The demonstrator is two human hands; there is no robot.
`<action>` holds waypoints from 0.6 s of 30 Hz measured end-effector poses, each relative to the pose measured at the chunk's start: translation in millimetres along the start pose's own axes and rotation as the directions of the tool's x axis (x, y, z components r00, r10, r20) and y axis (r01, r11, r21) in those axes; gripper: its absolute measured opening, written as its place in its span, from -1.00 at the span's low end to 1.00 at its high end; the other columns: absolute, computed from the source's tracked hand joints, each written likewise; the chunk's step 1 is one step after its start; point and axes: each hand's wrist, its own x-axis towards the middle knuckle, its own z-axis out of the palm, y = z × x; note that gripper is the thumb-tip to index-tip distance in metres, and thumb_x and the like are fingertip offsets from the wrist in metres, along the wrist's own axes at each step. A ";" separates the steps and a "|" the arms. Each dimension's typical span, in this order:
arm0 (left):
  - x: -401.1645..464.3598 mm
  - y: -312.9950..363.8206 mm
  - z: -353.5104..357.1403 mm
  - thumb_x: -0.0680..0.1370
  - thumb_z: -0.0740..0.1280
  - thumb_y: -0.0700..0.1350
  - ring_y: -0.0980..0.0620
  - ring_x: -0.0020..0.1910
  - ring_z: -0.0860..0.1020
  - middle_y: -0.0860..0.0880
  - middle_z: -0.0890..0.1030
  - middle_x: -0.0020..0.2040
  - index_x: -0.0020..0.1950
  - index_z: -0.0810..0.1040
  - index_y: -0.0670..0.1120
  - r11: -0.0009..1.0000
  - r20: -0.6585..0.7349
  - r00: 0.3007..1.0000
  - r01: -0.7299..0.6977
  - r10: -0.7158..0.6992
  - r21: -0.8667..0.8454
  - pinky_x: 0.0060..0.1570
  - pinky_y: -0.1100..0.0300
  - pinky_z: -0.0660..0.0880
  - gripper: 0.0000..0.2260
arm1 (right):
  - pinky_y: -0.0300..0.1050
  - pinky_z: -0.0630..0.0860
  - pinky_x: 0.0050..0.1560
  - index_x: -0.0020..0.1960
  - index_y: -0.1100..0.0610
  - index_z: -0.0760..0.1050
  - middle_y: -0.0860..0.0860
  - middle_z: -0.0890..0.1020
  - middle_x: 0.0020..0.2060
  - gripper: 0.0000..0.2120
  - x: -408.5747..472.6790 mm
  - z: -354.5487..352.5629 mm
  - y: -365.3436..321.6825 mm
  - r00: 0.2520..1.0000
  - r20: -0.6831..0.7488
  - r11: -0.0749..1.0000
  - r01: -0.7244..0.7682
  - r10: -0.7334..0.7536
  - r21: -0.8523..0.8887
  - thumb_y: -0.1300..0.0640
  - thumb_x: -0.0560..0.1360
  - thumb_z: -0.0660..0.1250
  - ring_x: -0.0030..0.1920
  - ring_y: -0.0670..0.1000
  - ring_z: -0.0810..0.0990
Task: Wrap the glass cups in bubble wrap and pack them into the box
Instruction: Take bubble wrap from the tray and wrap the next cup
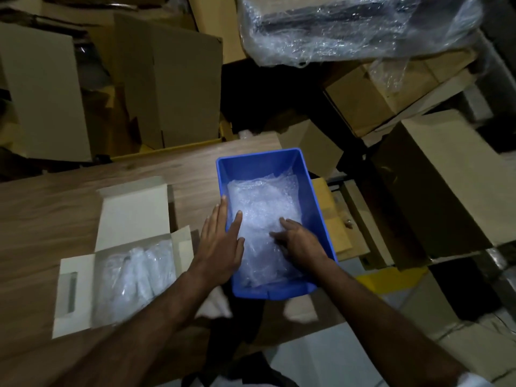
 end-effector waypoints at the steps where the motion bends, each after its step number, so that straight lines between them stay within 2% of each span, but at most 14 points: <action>1: -0.2 -0.3 -0.1 0.65 0.21 0.00 -0.16 0.63 -0.19 -0.21 -0.23 0.64 0.64 0.12 -0.07 1.000 0.003 1.000 0.003 -0.003 -0.009 0.55 -0.08 -0.09 -0.41 | 0.03 0.40 0.43 0.39 -0.05 0.55 0.10 0.34 0.54 -0.65 -2.8 -1.0 1.7 1.000 -0.025 1.000 0.011 -0.011 0.023 0.05 0.62 0.28 0.54 0.12 0.31; 6: 0.7 -0.6 -5.8 0.65 0.19 0.00 -0.11 0.61 -0.28 -0.17 -0.30 0.63 0.66 0.04 -0.01 0.999 0.041 0.999 -0.007 0.008 -0.043 0.56 -0.07 -0.14 -0.39 | 0.02 0.45 0.37 0.37 0.01 0.58 0.12 0.48 0.46 -0.66 -16.2 -9.4 -4.5 0.961 -0.269 0.993 0.085 -0.059 0.084 0.08 0.61 0.32 0.45 0.16 0.45; 10: -3.0 -8.4 -17.0 0.68 0.13 0.09 0.05 0.55 -0.32 -0.05 -0.32 0.62 0.66 0.01 0.04 0.996 0.037 0.999 -0.026 0.029 -0.085 0.50 0.09 -0.27 -0.42 | -0.06 0.45 0.35 0.35 0.05 0.59 0.12 0.53 0.41 -0.67 -23.1 -14.4 -12.3 0.910 -0.412 0.981 0.116 -0.043 0.154 0.08 0.61 0.30 0.40 0.13 0.50; 13: -7.7 -12.9 -23.4 0.67 0.20 0.12 0.13 0.53 -0.31 0.03 -0.32 0.60 0.65 0.00 0.08 0.991 0.038 0.998 -0.042 0.047 -0.128 0.46 0.20 -0.30 -0.38 | -0.06 0.50 0.32 0.35 0.06 0.59 0.08 0.56 0.39 -0.67 -28.5 -18.1 -17.3 0.880 -0.476 0.974 0.124 -0.019 0.190 0.10 0.61 0.33 0.38 0.08 0.53; 18: -8.7 -16.7 -21.4 0.57 0.35 0.07 -0.07 0.63 -0.17 0.08 -0.33 0.61 0.66 -0.02 0.08 0.985 0.085 0.994 -0.054 0.069 -0.164 0.54 0.03 -0.09 -0.23 | -0.13 0.48 0.32 0.31 0.04 0.62 0.01 0.58 0.37 -0.70 -33.5 -24.8 -22.8 0.850 -0.524 0.955 0.121 0.040 0.270 0.11 0.59 0.35 0.35 -0.02 0.55</action>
